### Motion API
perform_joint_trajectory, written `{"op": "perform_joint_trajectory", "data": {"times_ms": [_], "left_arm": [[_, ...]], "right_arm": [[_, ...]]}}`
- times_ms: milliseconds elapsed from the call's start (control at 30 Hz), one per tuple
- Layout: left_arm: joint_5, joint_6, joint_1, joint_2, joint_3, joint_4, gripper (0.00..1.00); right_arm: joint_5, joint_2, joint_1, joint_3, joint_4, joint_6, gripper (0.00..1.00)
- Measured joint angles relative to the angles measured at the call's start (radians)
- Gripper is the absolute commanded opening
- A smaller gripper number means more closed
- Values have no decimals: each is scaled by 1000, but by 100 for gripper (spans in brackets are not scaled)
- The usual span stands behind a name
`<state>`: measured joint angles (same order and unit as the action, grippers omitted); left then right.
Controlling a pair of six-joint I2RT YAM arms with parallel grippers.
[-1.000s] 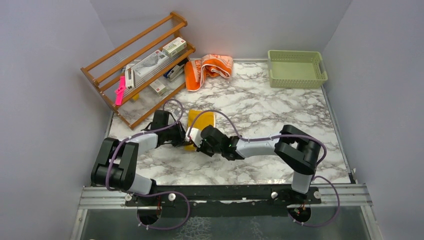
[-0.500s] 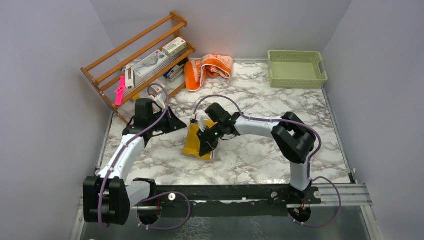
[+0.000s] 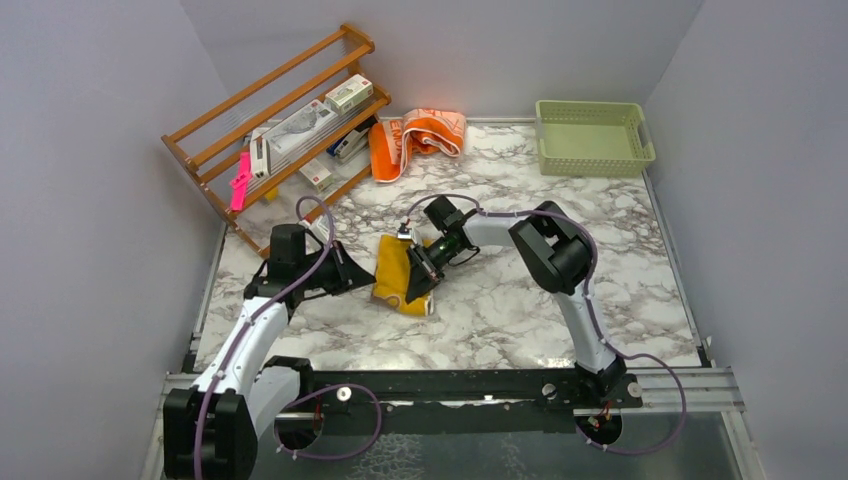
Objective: Roll the towels
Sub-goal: Roll the towel at the center of the board.
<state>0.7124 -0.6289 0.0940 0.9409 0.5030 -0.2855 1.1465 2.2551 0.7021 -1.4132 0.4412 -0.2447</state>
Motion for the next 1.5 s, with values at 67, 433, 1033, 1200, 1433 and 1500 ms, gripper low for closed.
{"op": "perform_joint_trajectory", "data": {"times_ms": [67, 433, 1033, 1200, 1433, 1500], "left_arm": [[0, -16, 9, -2, -9, 5, 3], [-21, -79, 135, 154, -69, 157, 0], [-64, -86, 143, 497, -50, 404, 0], [-52, -75, 144, 529, -33, 420, 0], [-50, -61, 144, 541, -16, 400, 0], [-48, -56, 144, 547, -7, 391, 0]], "right_arm": [[26, 24, -9, -17, 0, -27, 1], [116, 95, -27, -45, -47, -101, 1], [-143, -50, -25, -6, -19, -61, 29], [-446, -233, 7, 100, -60, 40, 38], [-898, -544, 308, 338, -259, 232, 51], [-972, -569, 410, 367, -315, 283, 52]]}}
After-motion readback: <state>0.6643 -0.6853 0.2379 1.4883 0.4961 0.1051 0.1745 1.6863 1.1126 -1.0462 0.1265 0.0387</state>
